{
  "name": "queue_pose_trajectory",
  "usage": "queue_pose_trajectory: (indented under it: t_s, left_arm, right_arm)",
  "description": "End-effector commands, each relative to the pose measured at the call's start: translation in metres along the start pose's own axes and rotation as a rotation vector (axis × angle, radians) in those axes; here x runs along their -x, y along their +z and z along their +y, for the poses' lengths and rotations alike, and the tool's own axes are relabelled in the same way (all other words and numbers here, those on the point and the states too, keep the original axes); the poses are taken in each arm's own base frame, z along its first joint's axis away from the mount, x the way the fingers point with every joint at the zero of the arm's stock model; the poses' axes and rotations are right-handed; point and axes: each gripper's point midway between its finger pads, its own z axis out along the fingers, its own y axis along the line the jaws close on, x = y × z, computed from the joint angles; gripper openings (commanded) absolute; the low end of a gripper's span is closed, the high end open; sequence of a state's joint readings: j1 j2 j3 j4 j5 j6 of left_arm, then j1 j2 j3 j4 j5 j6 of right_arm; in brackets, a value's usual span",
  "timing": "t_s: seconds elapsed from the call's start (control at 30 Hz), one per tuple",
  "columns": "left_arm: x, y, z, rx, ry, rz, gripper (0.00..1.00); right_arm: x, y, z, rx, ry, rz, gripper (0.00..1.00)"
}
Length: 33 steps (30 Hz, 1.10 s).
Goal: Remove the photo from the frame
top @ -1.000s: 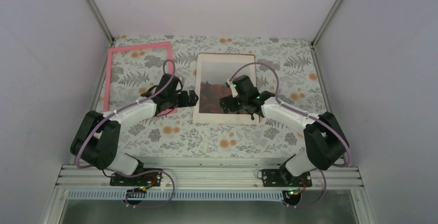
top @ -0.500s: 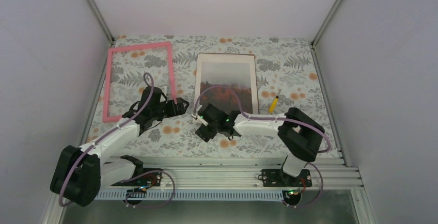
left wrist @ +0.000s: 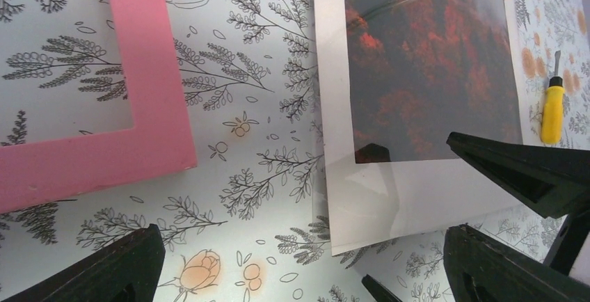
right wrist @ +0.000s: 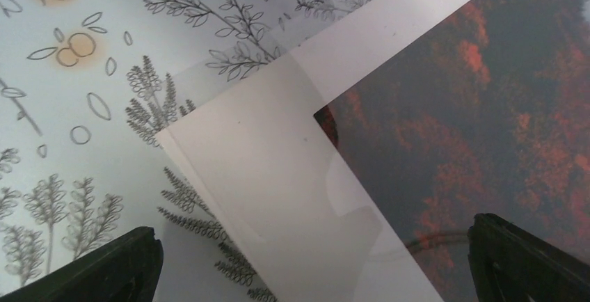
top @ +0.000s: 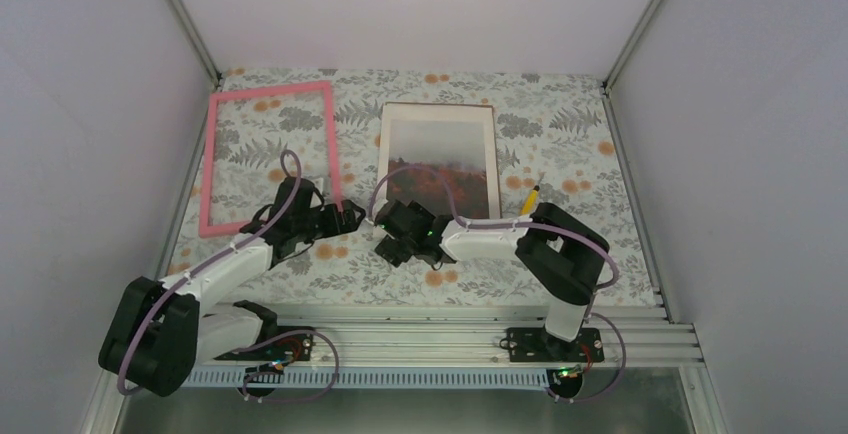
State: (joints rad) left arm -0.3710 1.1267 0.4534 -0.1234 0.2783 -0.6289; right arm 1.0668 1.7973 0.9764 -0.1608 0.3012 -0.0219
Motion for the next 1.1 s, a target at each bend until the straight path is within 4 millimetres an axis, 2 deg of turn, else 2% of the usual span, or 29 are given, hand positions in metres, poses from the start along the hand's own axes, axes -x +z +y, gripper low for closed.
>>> queue_pose_trajectory:
  t_s: [0.0,0.23,0.4,0.67,1.07]
  left_arm:
    - [0.001,0.003,-0.010,-0.052,0.000,0.002,1.00]
    - [-0.004,0.009,-0.023,-0.049,0.022,0.024,1.00]
    - [0.001,0.008,-0.026,-0.045,0.018,0.012,1.00]
    - [0.011,0.002,-0.018,-0.002,0.006,-0.029,1.00]
    - [0.008,0.005,-0.006,0.011,-0.020,-0.013,1.00]
  right_arm:
    - [0.019,0.000,-0.011,-0.082,-0.007,-0.059,1.00]
    - [0.027,-0.012,-0.024,-0.135,0.027,-0.121,1.00]
    - [0.029,-0.019,-0.038,-0.186,0.053,-0.147,1.00]
    - [0.019,-0.009,0.006,-0.020,-0.097,-0.100,1.00]
    - [0.023,0.007,-0.003,-0.123,-0.111,-0.102,1.00]
